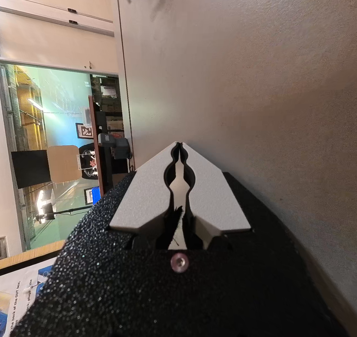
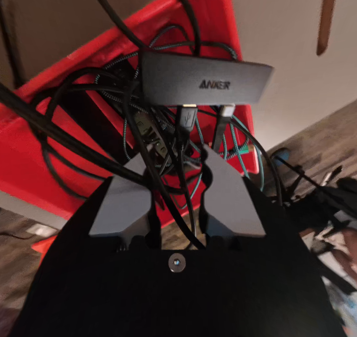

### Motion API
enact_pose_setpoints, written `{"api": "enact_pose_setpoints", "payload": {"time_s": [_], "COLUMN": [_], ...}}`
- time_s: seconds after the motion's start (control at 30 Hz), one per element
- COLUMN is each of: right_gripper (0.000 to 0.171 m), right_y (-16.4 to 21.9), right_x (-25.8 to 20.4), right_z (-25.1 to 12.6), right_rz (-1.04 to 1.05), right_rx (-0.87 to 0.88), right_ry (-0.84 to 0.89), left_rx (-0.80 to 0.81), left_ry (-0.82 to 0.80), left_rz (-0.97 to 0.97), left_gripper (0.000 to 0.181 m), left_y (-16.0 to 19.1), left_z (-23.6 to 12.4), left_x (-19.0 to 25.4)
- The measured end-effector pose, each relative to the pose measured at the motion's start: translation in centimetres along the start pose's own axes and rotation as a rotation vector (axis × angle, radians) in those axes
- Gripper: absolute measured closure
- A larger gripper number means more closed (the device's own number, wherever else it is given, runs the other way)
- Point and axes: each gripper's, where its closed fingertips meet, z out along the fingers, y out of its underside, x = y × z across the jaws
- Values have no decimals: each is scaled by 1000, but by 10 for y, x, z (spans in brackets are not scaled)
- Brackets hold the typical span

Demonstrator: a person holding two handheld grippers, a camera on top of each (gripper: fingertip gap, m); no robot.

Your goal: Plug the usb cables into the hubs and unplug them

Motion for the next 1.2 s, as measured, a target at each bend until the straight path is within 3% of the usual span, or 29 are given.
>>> {"api": "enact_pose_setpoints", "payload": {"time_s": [0.03,0.1,0.37,0.57,0.73,0.87,0.93,1.1,1.2], "right_gripper": [111,94,92,114,105,88,90,90,88], "right_y": [2,7,22,12,16,18,18,33,30], "right_x": [2,6,14,25,14,-5,-7,17,6], "right_z": [-12,-37,-116,-138,-109,-92,-94,-101,-101], "right_rz": [48,109,101,-72,-218,-12,100,9,-17], "right_rx": [9,38,124,99,-129,-150,-140,-260,-277], "right_ry": [3,26,294,554,407,64,-53,64,15], "left_rx": [1,4,9,11,10,7,5,3,5], "left_ry": [1,2,2,2,4,6,6,9,10], "left_rz": [-1,1,0,-2,-8,-11,-11,-15,-18], "left_gripper": [181,181,181,181,181,181,181,181,181], "left_y": [0,-1,-3,-4,-3,-3,-3,-2,-3], "left_z": [0,0,1,3,4,5,6,7,8], "left_x": [0,1,2,3,3,3,3,3,3]}}
